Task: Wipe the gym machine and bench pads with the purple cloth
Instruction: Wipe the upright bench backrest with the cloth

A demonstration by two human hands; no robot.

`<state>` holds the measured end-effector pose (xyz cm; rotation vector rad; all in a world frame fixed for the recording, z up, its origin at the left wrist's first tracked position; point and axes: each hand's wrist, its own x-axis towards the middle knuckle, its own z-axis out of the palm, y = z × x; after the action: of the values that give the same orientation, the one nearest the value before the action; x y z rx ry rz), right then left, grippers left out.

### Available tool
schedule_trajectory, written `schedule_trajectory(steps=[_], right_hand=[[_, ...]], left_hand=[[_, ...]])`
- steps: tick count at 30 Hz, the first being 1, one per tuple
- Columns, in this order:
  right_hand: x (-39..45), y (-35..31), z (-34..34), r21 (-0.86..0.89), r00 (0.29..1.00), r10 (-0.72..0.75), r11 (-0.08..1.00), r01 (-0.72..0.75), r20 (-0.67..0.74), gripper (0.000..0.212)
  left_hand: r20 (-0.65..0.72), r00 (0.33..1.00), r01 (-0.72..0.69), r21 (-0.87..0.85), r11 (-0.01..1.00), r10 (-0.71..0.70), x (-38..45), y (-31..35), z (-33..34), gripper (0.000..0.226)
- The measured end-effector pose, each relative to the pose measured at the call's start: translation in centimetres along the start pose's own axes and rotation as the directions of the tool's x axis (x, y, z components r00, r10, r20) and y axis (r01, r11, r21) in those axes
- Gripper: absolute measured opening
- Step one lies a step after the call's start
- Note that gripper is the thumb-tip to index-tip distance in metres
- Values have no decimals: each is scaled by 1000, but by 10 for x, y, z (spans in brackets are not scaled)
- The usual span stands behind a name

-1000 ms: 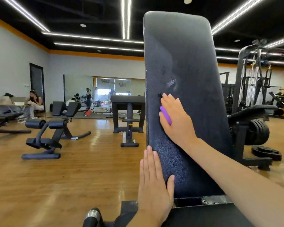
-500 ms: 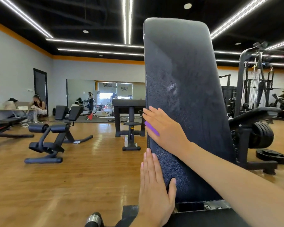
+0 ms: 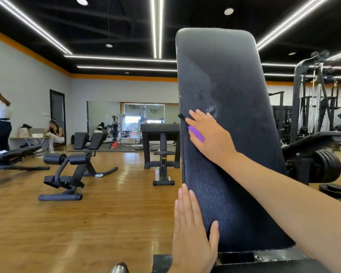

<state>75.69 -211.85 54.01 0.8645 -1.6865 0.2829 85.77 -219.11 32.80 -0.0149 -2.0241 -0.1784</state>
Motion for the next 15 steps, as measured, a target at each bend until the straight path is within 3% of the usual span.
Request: schedule_trajectory(steps=[6,12,15], right_hand=[[-80,-24,-22,139,999,-39,990,36,19,44],[-93,-10,-19,-90,973,-230,969,231,20,42],[-43,-3,-2,-156,998,-61,986,60,3,47]], left_hand=[[-6,998,-66,-2,998,66,9,-1,-1,84],[-25,997,-77,-10,997,77,15,0,-2,81],[-25,997,-79,12,997,80,19,-1,-3,81]])
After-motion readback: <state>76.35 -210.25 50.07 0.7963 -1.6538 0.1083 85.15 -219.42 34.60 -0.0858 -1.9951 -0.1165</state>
